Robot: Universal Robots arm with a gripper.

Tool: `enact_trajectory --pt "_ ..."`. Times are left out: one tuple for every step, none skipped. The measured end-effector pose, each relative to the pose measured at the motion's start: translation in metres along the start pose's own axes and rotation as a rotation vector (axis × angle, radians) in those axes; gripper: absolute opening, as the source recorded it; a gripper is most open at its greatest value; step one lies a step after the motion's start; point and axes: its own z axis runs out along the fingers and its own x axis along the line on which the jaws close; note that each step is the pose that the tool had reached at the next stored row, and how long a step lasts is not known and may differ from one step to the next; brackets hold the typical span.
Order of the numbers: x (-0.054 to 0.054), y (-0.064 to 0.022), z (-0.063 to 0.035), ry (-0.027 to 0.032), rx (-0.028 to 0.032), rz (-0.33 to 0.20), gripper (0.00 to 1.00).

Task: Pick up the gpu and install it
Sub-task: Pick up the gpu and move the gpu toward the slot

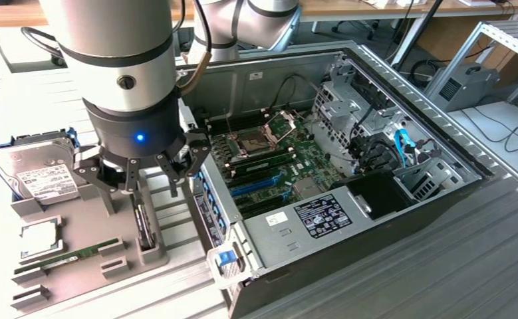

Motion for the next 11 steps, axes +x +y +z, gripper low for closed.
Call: enact_trajectory --pt "0.0 0.0003 0.0001 0.0 0.0 0.0 0.48" --pt "0.0 0.0006 0.0001 0.0 0.0 0.0 0.48" --pt "0.0001 0.0008 0.0003 0.0 -0.0001 0.0 0.48" --pt "0.0001 0.001 0.0004 -0.0001 -0.0001 0.0 0.48" --pt "0.0001 0.0012 0.0006 0.0 -0.0002 0.0 0.48" --pt "0.0001 0.0012 0.0008 0.0 -0.0001 0.0 0.48" --pt "0.0001 0.0012 0.001 0.0001 0.0001 0.0 0.48" --pt "0.0001 0.0013 0.0014 0.0 0.0 0.0 0.48" --pt "0.0001 0.0012 0.002 0.0 0.0 0.0 0.48" --pt "0.0002 0.0012 0.0026 0.0 0.0 0.0 0.48" --pt "0.0002 0.0012 0.0032 0.0 0.0 0.0 0.48"
